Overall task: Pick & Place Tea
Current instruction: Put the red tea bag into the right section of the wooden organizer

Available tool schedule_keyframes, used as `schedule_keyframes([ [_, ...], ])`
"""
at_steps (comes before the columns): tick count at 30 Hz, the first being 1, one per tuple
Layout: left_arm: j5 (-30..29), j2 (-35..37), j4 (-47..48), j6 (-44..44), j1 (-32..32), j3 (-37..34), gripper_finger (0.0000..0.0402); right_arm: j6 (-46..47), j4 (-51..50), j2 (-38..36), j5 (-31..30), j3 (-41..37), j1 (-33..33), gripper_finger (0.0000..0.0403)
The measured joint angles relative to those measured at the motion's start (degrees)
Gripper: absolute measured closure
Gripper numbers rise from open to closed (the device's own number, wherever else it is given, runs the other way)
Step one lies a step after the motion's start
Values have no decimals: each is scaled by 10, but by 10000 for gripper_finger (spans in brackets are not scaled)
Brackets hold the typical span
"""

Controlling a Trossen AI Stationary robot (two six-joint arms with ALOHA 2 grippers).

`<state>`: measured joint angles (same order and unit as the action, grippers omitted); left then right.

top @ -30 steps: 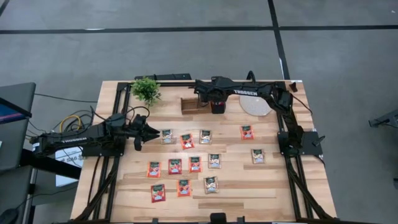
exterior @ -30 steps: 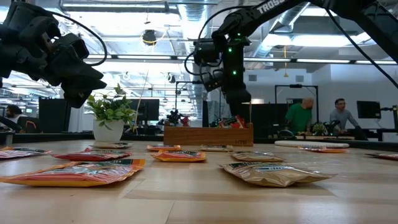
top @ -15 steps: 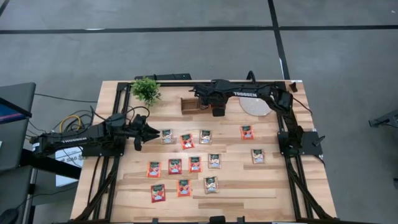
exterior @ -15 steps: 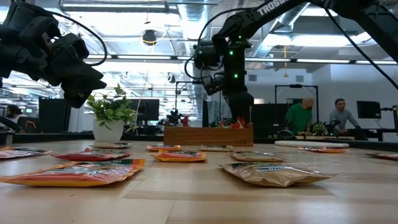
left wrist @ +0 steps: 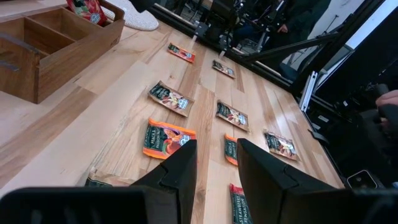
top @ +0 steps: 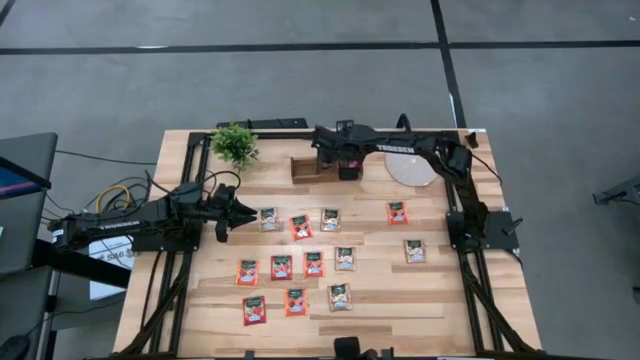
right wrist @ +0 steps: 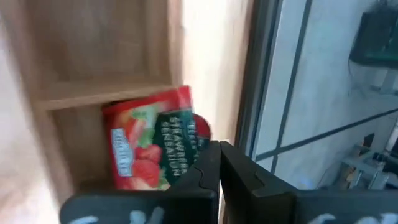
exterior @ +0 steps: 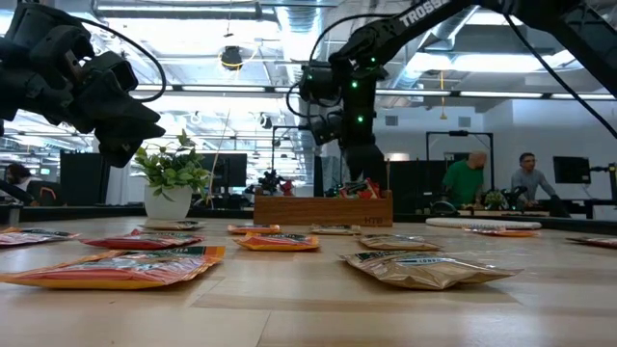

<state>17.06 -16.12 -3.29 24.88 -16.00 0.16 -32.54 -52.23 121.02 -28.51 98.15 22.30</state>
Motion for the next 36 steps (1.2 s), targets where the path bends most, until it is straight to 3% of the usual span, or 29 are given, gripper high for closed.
schedule_keyframes([
  [5, 0, 0, 0, 0, 0, 0, 296, 21, -19, 2, 29, 0, 13, 403],
  [36, 0, 0, 0, -13, 0, 0, 296, 56, -121, -9, 12, 0, -17, 403],
])
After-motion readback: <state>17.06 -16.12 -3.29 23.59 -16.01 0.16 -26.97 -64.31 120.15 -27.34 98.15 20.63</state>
